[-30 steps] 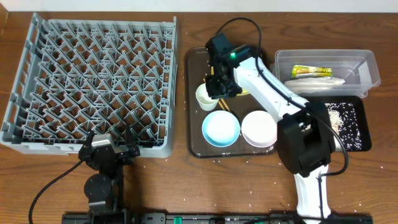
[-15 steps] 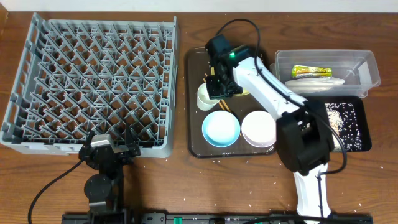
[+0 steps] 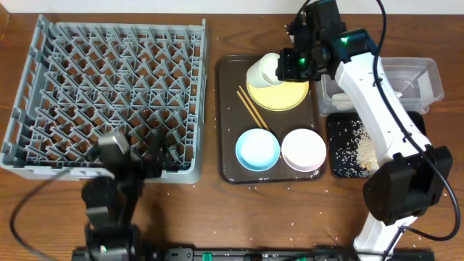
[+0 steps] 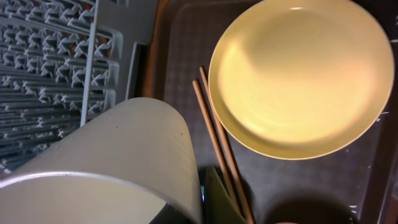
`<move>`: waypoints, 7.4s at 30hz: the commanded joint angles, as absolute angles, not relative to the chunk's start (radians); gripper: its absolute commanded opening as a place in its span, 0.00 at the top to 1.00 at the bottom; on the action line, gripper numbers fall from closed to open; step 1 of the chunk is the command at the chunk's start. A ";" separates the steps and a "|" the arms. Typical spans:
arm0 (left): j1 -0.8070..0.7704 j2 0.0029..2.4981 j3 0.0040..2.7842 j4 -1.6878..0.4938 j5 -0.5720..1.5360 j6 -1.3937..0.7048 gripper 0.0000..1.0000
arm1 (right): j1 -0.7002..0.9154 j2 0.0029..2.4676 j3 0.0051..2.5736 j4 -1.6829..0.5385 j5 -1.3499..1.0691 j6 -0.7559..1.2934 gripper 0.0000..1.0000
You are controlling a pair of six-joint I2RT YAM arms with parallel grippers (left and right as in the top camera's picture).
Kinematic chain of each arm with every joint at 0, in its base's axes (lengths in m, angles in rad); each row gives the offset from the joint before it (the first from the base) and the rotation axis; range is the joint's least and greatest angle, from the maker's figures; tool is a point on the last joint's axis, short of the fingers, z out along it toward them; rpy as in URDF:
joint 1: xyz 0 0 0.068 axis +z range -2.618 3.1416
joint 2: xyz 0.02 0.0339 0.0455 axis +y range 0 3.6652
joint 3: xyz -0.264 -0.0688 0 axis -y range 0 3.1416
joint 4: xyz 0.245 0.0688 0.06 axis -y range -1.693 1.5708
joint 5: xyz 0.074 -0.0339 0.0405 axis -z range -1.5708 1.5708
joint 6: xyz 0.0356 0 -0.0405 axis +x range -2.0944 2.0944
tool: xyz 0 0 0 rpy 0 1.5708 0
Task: Sort waste into correct bins and load items into the dishwasher
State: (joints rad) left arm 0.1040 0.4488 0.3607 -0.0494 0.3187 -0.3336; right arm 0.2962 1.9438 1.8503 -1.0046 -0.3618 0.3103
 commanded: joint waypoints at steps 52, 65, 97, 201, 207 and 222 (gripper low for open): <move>0.105 1.341 0.595 0.638 1.400 -1.340 0.04 | 0.476 1.949 1.436 -0.282 -1.291 0.306 0.99; 0.105 1.341 0.595 0.638 1.406 -1.341 0.47 | 0.481 1.950 1.436 -0.283 -1.256 0.307 0.99; 0.118 1.341 0.595 0.639 1.383 -1.340 0.70 | 0.282 1.949 1.436 -0.176 -1.179 0.370 0.48; -0.390 1.487 1.384 -1.008 0.355 -0.331 0.21 | 0.245 1.589 1.538 -0.941 -0.168 0.269 0.30; -0.479 1.665 1.384 -0.901 0.347 -0.219 0.21 | 0.228 1.590 1.537 -0.962 -0.168 0.269 0.29; -0.478 2.051 1.384 -0.850 0.527 -0.123 0.36 | 0.228 1.590 1.536 -0.965 -0.157 0.268 0.28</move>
State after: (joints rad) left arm -0.4786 1.9846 1.3861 -0.8513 0.4519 -0.1627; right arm 0.2333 1.5860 1.5379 -0.9604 -0.1638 0.2562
